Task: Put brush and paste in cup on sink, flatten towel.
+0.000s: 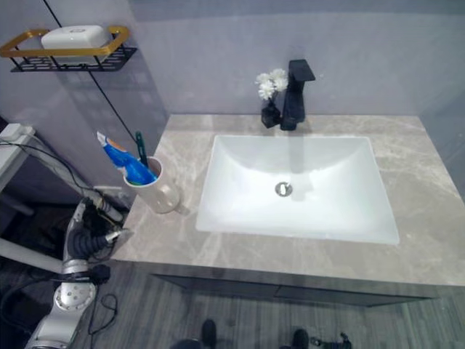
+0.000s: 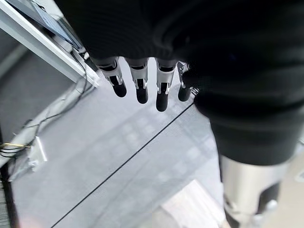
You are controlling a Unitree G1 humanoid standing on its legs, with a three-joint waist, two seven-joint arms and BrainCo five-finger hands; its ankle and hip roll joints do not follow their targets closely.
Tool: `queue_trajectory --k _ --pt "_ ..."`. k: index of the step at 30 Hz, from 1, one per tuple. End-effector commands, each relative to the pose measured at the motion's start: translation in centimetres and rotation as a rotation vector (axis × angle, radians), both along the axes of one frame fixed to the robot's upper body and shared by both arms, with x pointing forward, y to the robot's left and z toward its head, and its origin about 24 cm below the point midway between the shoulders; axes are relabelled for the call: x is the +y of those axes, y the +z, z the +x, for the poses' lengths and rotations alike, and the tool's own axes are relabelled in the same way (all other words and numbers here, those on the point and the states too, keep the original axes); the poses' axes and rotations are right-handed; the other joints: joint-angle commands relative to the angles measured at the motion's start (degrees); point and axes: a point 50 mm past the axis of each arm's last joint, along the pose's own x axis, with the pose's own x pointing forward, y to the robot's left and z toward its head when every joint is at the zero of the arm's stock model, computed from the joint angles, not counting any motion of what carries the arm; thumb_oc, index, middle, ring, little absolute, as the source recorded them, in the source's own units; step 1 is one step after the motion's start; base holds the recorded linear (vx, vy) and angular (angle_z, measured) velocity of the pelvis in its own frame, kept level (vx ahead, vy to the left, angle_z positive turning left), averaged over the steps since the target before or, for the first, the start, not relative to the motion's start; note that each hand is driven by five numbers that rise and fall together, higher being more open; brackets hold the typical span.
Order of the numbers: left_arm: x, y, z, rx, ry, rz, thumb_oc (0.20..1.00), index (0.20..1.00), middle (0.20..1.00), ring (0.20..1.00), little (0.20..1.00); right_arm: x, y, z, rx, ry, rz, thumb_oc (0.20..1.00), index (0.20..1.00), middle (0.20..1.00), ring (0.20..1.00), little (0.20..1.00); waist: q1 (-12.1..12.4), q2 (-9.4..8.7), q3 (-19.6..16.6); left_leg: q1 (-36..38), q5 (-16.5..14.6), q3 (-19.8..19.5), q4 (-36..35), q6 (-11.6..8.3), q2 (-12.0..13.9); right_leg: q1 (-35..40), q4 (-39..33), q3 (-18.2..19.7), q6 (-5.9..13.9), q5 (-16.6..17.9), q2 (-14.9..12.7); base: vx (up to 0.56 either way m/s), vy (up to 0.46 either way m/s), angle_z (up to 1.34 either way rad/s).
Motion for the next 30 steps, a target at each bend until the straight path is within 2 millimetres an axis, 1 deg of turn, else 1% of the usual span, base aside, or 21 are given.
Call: queue_trajectory --k 1,2,3,4,5,6,7,8,9,10,11,13,15,18,21,22,23,26,27,29,30 --pt "0.5 3.2 0.2 -0.127 -0.047 0.043 1.000 1.000 1.000 1.000 1.000 0.9 -0.1 0.5 -0.009 0.068 0.017 1.000 1.000 1.000 1.000 1.000 -0.41 -1.07 0.20 -2.91 0.37 2.00 2.10 2.87 -0.55 -2.12 11.93 1.04 -1.29 5.14 1.20 0.13 0.262 -0.26" --pt "0.3 2.7 0.2 -0.111 -0.056 0.022 1.000 1.000 1.000 1.000 1.000 1.2 -0.2 0.3 -0.004 0.074 0.030 1.000 1.000 1.000 1.000 1.000 -0.82 -0.92 0.09 -1.65 0.67 2.04 0.85 2.98 -0.69 -3.39 12.77 2.09 -2.22 2.07 5.12 0.12 0.226 -0.24" --pt "0.1 2.5 0.2 -0.102 -0.070 0.002 1.000 1.000 1.000 1.000 1.000 1.5 -0.4 0.0 0.010 0.085 0.039 1.000 1.000 1.000 1.000 1.000 -1.01 -0.79 0.14 -0.64 0.94 2.19 -0.13 3.06 -0.93 -4.71 12.95 1.97 -3.12 -0.07 8.14 0.09 0.218 -0.35" --pt "-0.1 2.2 0.2 -0.095 -0.080 -0.034 1.000 1.000 1.000 1.000 1.000 1.9 -0.7 -0.6 0.043 0.109 0.046 1.000 1.000 1.000 1.000 1.000 -0.54 -0.99 -0.15 0.84 1.18 3.40 -1.85 2.85 -1.59 -6.25 8.84 -2.18 -4.10 -1.25 10.17 0.06 0.131 -0.40" --pt "-0.1 2.2 0.1 -0.094 -0.080 -0.035 1.000 1.000 1.000 1.000 1.000 1.9 -0.7 -0.6 0.044 0.109 0.046 1.000 1.000 1.000 1.000 1.000 -0.67 -0.82 0.12 1.42 0.96 3.23 -1.98 2.72 -1.40 -5.43 8.35 -2.42 -4.11 -1.29 10.43 0.04 0.059 -0.39" --pt "-0.1 1.9 0.0 -0.090 -0.082 -0.086 1.000 1.000 1.000 1.000 1.000 2.0 -0.8 -0.9 0.061 0.119 0.043 1.000 1.000 1.000 1.000 1.000 -0.44 -1.06 -0.03 2.01 0.62 3.64 -2.01 2.51 -1.49 -4.93 5.10 -5.54 -4.10 -0.44 9.95 0.06 -0.023 -0.20" --pt "-0.7 1.2 0.0 -0.075 -0.112 -0.156 1.000 1.000 1.000 1.000 1.000 1.7 -0.7 -1.1 0.066 0.123 0.031 1.000 1.000 1.000 1.000 1.000 -1.99 -1.36 -0.55 1.66 0.27 2.69 -0.55 2.62 -1.47 -3.35 3.23 0.21 -3.72 -0.34 11.35 0.04 -0.019 -0.03" --pt "-0.7 1.2 0.0 -0.075 -0.112 -0.156 1.000 1.000 1.000 1.000 1.000 1.7 -0.7 -1.1 0.066 0.123 0.031 1.000 1.000 1.000 1.000 1.000 -1.87 -1.40 -0.70 1.34 0.37 2.82 -0.43 2.63 -1.45 -3.56 3.00 0.31 -3.79 -0.04 11.39 0.07 -0.026 0.17" --pt "-1.0 1.1 0.0 -0.075 -0.126 -0.179 1.000 1.000 1.000 1.000 1.000 1.5 -0.7 -1.2 0.073 0.118 0.028 1.000 1.000 1.000 1.000 1.000 -2.12 -1.63 -0.81 1.64 0.01 2.28 0.31 2.68 -1.56 -3.13 2.59 3.60 -3.32 0.66 12.14 0.07 -0.026 0.19" --pt "-1.1 1.2 -0.3 -0.069 -0.144 -0.184 1.000 1.000 1.000 1.000 1.000 1.0 -0.7 -1.5 0.102 0.117 0.017 1.000 1.000 1.000 1.000 1.000 -1.09 -1.89 -1.73 1.71 -0.48 3.09 1.09 2.86 -1.55 -1.53 0.39 1.89 -3.25 0.99 11.44 0.14 -0.034 0.11" --pt "-1.0 1.0 -0.5 -0.056 -0.147 -0.183 1.000 1.000 1.000 1.000 1.000 0.8 -0.8 -2.1 0.116 0.103 0.013 1.000 1.000 1.000 1.000 1.000 -1.26 -1.88 -2.25 2.56 -0.92 3.11 0.88 2.87 -1.59 -0.18 -0.73 2.66 -3.31 0.73 11.91 0.13 -0.031 -0.13" --pt "-0.4 0.9 -1.2 -0.035 -0.139 -0.177 1.000 1.000 1.000 1.000 1.000 0.3 -0.8 -3.1 0.150 0.060 0.012 1.000 1.000 1.000 1.000 1.000 -1.08 -1.88 -3.54 3.13 -1.15 3.42 0.77 2.72 -1.63 1.15 -2.76 2.31 -3.35 1.14 12.04 0.11 -0.026 -0.15" --pt "-0.1 0.9 -1.5 -0.029 -0.133 -0.179 1.000 1.000 1.000 1.000 1.000 0.2 -0.9 -3.3 0.156 0.048 0.012 1.000 1.000 1.000 1.000 1.000 -1.02 -1.88 -3.82 3.37 -1.38 3.30 0.92 2.70 -1.64 1.87 -3.37 2.07 -3.34 1.23 12.09 0.06 -0.019 -0.03" --pt "0.5 1.1 -2.1 -0.027 -0.117 -0.188 1.000 1.000 1.000 1.000 1.000 0.0 -0.8 -3.3 0.154 0.042 0.011 1.000 1.000 1.000 1.000 1.000 -0.86 -1.76 -4.01 3.72 -1.56 3.09 1.05 2.63 -1.63 2.71 -3.89 1.69 -3.45 1.10 12.01 0.06 -0.021 0.00" --pt "1.4 1.9 -3.3 -0.038 -0.126 -0.215 1.000 1.000 1.000 1.000 1.000 0.0 -0.7 -2.9 0.145 0.081 0.016 1.000 1.000 1.000 1.000 1.000 -0.36 -1.33 -4.12 4.16 -1.51 2.64 0.56 2.52 -1.65 3.61 -4.66 1.12 -3.54 0.96 11.89 0.06 -0.020 0.03" --pt "1.8 2.7 -4.1 -0.047 -0.151 -0.213 1.000 1.000 1.000 1.000 1.000 0.2 -0.8 -2.7 0.142 0.104 0.026 1.000 1.000 1.000 1.000 1.000 -0.05 -1.06 -4.04 4.21 -1.40 2.33 0.13 2.49 -1.72 3.75 -4.99 1.06 -3.55 0.93 11.91 0.04 -0.007 0.03" --pt "1.8 2.7 -4.2 -0.046 -0.150 -0.213 1.000 1.000 1.000 1.000 1.000 0.2 -0.8 -2.8 0.143 0.106 0.027 1.000 1.000 1.000 1.000 1.000 -0.18 -1.11 -4.13 4.23 -1.37 2.29 0.07 2.48 -1.72 3.77 -5.03 1.02 -3.56 0.93 11.91 0.04 -0.006 0.04" --pt "1.7 4.2 -4.7 -0.088 -0.213 -0.245 1.000 1.000 1.000 1.000 1.000 0.5 -0.8 -2.4 0.143 0.153 0.036 1.000 1.000 1.000 1.000 1.000 0.36 -0.79 -3.96 4.10 -1.07 1.88 -0.62 2.35 -1.82 3.85 -5.51 0.63 -3.48 0.91 11.86 0.03 -0.008 0.14" --pt "1.7 4.8 -4.8 -0.109 -0.243 -0.271 0.652 0.652 0.652 0.652 0.652 0.8 -0.8 -2.3 0.146 0.182 0.042 1.000 1.000 1.000 1.000 1.000 0.45 -0.74 -3.99 4.00 -0.90 1.69 -0.94 2.34 -1.87 3.69 -5.50 0.54 -3.48 0.94 11.85 0.04 -0.013 0.19" --pt "1.0 6.2 -4.8 -0.161 -0.357 -0.382 0.200 0.200 0.200 0.200 0.200 0.8 -0.8 -1.9 0.155 0.238 0.041 1.000 1.000 1.000 1.000 1.000 0.94 -0.35 -3.65 3.64 -0.32 1.21 -1.71 2.18 -1.93 3.31 -5.64 0.34 -3.46 1.06 11.80 0.02 -0.006 0.07" --pt "1.0 6.2 -4.8 -0.161 -0.357 -0.383 0.200 0.200 0.200 0.200 0.200 0.8 -0.8 -1.9 0.156 0.239 0.041 1.000 1.000 1.000 1.000 1.000 0.91 -0.36 -3.68 3.63 -0.30 1.20 -1.75 2.18 -1.93 3.28 -5.64 0.33 -3.46 1.06 11.80 0.02 -0.011 0.04"
